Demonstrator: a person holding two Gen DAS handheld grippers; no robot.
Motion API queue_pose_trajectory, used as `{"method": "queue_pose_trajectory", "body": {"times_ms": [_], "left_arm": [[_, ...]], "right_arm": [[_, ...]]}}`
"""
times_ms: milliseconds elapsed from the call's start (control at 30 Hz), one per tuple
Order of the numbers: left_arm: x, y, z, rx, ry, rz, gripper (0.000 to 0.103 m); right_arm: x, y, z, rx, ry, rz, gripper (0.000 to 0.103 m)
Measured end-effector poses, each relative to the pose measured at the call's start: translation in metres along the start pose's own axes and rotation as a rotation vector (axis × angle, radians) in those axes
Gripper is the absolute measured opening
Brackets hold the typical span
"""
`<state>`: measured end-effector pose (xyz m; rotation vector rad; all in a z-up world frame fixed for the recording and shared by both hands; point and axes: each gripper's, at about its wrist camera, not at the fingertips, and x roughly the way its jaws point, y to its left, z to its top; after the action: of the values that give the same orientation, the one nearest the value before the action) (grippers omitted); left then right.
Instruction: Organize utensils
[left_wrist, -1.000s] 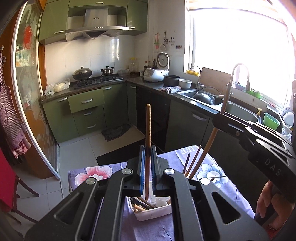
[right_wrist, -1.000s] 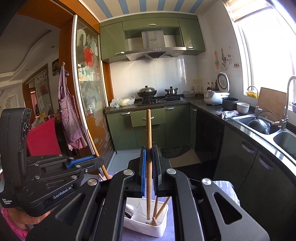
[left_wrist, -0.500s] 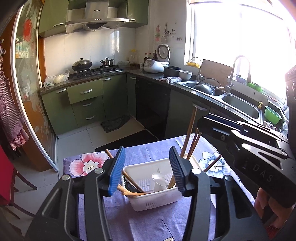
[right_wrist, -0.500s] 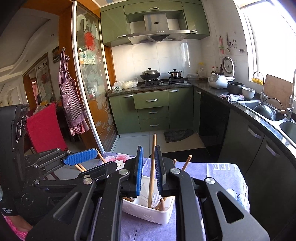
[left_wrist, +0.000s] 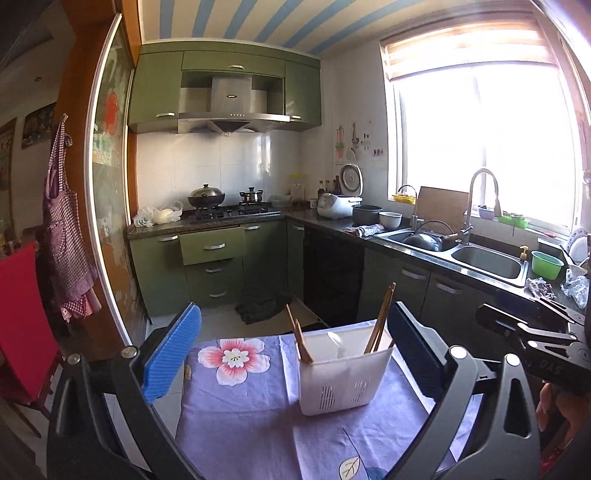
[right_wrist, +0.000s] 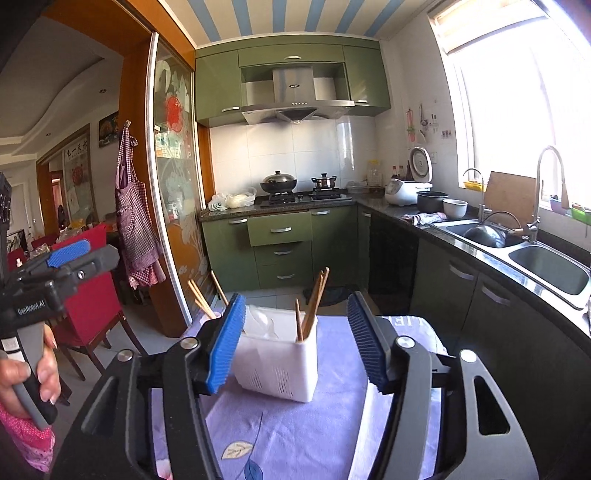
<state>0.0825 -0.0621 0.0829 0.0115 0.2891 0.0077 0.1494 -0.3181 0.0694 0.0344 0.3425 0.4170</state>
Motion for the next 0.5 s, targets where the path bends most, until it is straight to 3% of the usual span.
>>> {"method": "queue_pose_trajectory", "body": {"times_ms": [300, 500], "left_arm": [[-0.029, 0.002, -0.072, -0.037, 0.124, 0.018, 0.096], [-0.042, 0.004, -0.096, -0.072, 0.114, 0.056, 0.096]], "right_arm": [[-0.073, 0.002, -0.087, 0.038, -0.006, -0.056, 0.098], [-0.098, 0.012, -0.109, 0.024, -0.021, -0.069, 0.098]]}}
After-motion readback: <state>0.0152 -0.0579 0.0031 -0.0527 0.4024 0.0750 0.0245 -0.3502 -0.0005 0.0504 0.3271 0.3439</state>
